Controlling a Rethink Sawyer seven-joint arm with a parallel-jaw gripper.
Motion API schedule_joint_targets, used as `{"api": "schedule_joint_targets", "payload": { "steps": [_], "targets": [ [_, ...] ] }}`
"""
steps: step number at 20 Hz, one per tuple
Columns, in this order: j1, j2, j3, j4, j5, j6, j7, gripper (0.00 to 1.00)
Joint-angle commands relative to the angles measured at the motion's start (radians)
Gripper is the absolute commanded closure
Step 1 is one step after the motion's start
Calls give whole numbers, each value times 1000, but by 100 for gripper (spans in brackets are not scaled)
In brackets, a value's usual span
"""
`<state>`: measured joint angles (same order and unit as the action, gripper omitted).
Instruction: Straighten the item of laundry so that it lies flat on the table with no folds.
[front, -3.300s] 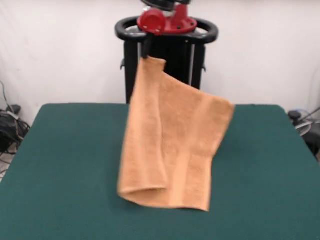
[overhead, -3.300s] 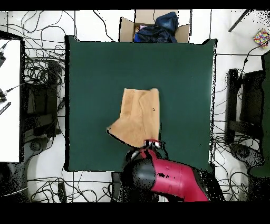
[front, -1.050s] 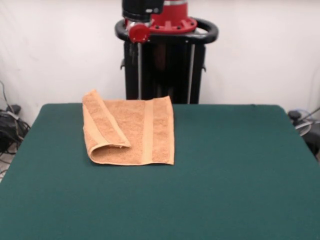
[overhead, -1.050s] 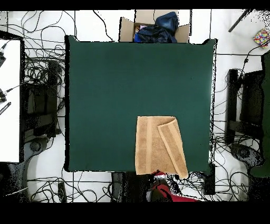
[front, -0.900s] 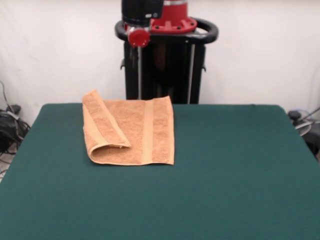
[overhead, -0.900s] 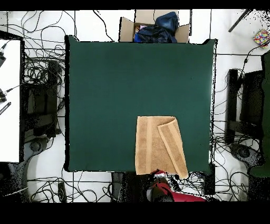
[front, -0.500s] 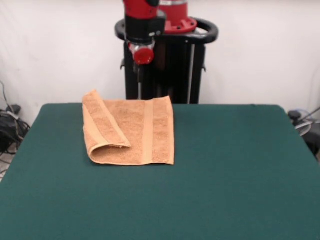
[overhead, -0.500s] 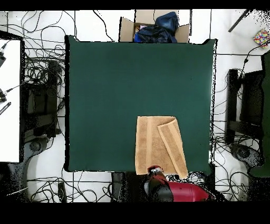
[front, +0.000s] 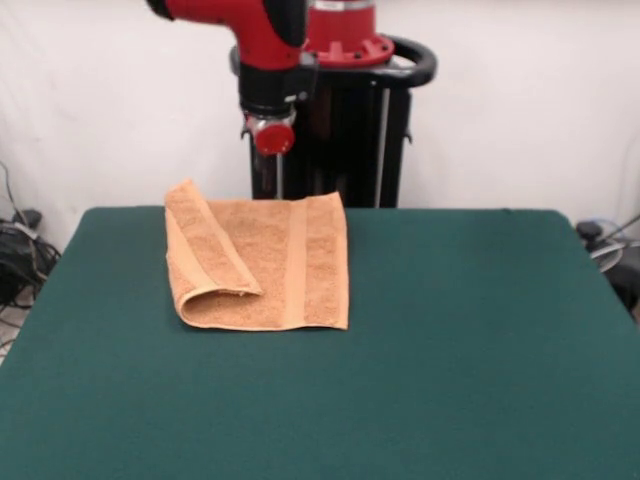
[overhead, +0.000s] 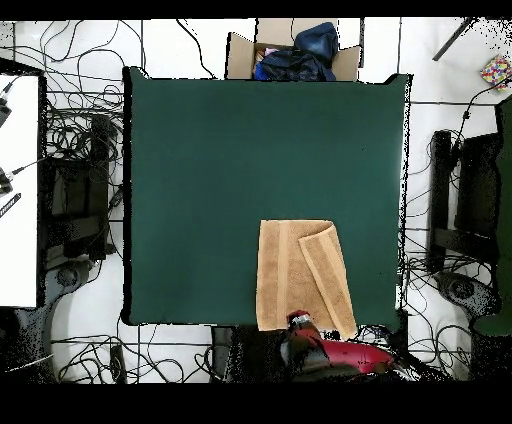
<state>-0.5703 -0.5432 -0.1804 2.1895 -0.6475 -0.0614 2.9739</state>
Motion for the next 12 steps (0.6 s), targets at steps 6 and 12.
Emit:
{"api": "schedule_joint_targets", "payload": {
  "steps": [6, 12],
  "targets": [
    [14, 189, -81, -213, -22, -113, -14, 0],
    [35, 255, -101, -257, 6, -154, -7, 0]
  ]
}}
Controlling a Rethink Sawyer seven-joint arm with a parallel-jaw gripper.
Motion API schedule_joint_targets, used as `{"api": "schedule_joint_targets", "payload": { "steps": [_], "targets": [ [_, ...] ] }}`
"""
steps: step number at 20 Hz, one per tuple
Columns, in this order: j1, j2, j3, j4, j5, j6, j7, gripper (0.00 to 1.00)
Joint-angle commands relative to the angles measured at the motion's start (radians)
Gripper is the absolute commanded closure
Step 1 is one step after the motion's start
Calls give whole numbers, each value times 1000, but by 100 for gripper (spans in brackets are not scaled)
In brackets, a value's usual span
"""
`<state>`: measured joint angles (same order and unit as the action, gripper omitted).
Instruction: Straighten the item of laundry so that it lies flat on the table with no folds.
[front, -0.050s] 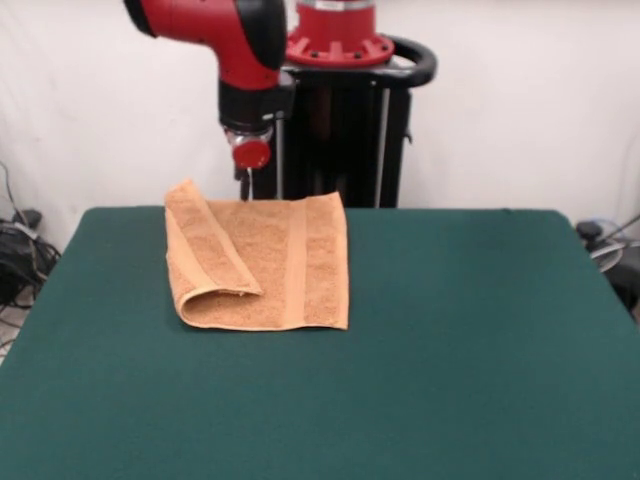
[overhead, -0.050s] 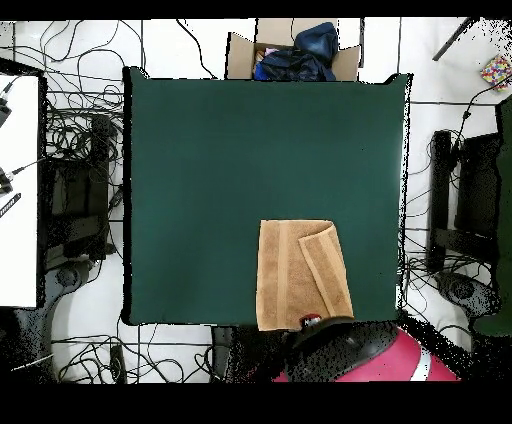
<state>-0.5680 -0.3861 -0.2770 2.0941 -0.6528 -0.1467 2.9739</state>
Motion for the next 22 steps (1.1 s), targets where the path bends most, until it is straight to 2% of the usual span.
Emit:
{"api": "schedule_joint_targets", "payload": {
  "steps": [1, 6, 13, 22],
  "targets": [
    [33, 102, -1, -167, 13, -69, -8, 0],
    [46, 152, 18, -206, 38, -70, 3, 0],
    [101, 246, -18, -251, 104, -93, 48, 0],
    [106, 287, -24, -291, 128, -100, 44, 0]
  ]
}}
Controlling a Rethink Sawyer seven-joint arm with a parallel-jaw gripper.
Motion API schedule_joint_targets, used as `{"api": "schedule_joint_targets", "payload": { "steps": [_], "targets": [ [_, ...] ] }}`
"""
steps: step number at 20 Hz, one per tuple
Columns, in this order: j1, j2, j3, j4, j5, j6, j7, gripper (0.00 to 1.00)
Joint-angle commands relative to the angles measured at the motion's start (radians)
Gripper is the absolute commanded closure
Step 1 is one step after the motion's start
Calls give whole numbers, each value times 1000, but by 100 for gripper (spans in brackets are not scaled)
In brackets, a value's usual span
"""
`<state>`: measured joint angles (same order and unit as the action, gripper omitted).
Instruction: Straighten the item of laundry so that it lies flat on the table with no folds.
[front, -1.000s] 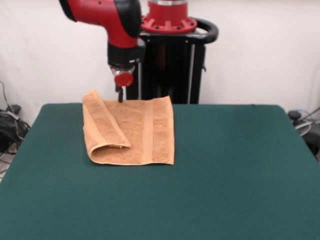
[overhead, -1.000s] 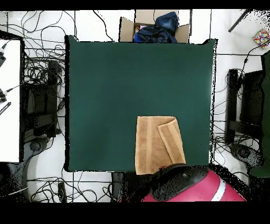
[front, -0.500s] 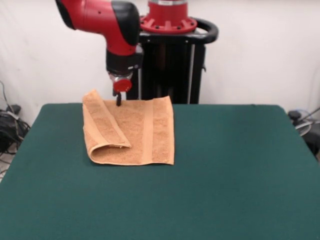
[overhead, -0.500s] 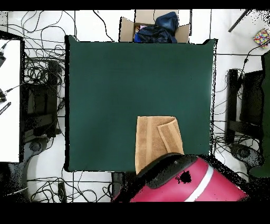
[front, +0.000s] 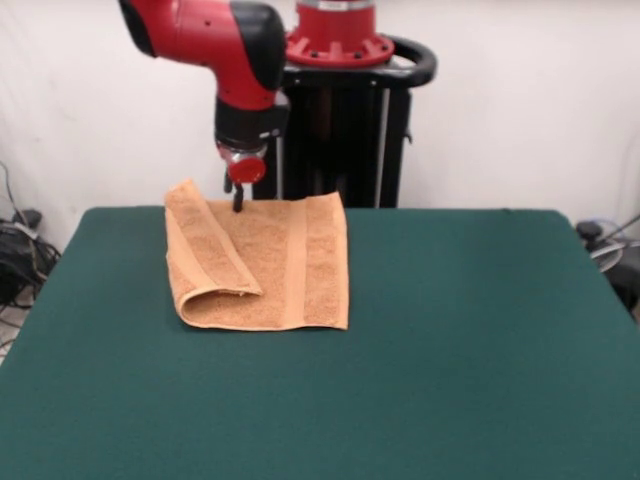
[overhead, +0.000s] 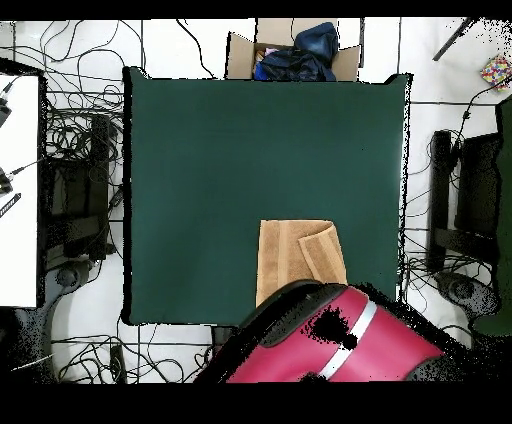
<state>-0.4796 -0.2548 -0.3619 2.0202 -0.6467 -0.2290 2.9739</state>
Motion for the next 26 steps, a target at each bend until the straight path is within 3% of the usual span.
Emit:
{"api": "schedule_joint_targets", "payload": {
  "steps": [1, 11, 19, 23, 26],
  "targets": [
    [22, 165, 59, -225, 130, -23, 46, 0],
    [-6, 120, 70, -208, 98, 12, 20, 0],
    [-87, 61, 59, -182, -17, 26, -38, 0],
    [-164, -17, 129, -181, -71, 109, -79, 0],
    [-254, -109, 239, -158, -103, 222, -133, 0]
  ]
}}
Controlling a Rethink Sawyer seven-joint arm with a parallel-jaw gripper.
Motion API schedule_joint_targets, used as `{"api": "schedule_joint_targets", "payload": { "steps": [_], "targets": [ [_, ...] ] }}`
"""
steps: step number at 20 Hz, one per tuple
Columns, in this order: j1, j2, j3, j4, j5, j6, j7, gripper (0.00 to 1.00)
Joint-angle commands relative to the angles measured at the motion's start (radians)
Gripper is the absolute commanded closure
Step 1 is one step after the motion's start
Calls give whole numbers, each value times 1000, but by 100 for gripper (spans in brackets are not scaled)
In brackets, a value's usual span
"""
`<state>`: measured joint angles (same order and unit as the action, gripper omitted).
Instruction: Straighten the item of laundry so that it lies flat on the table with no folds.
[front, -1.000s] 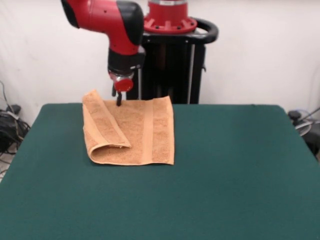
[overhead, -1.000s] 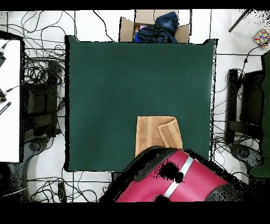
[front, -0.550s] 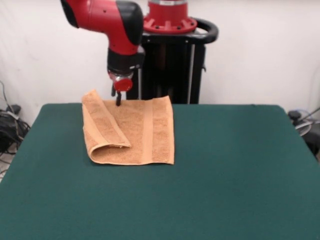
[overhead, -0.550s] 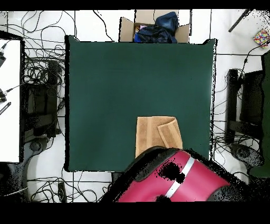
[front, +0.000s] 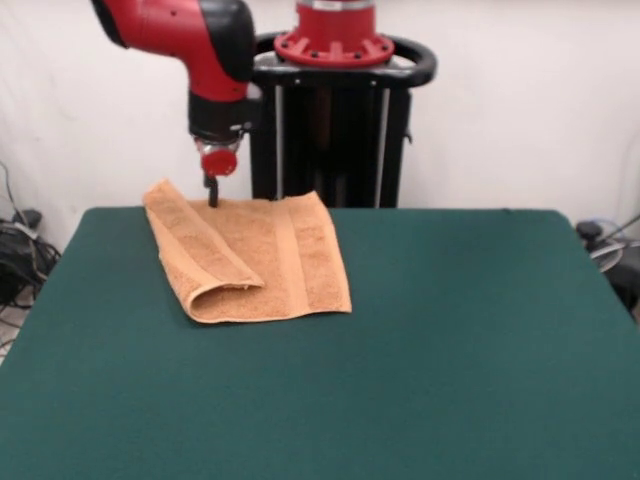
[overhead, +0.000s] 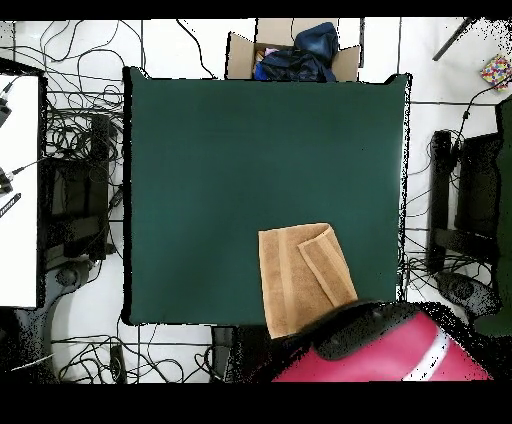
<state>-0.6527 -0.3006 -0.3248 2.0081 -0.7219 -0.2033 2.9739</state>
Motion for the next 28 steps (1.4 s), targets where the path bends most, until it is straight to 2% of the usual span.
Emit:
{"api": "schedule_joint_targets", "payload": {
  "steps": [1, 6, 9, 14, 28],
  "targets": [
    [-123, -100, 250, -134, -32, 251, -167, 0],
    [-262, -233, 421, -76, 0, 455, -297, 0],
    [-275, -260, 450, -65, 5, 494, -299, 0],
    [-257, -249, 454, -81, -21, 496, -231, 0],
    [-132, -203, 358, -128, -32, 419, -75, 0]
  ]
}}
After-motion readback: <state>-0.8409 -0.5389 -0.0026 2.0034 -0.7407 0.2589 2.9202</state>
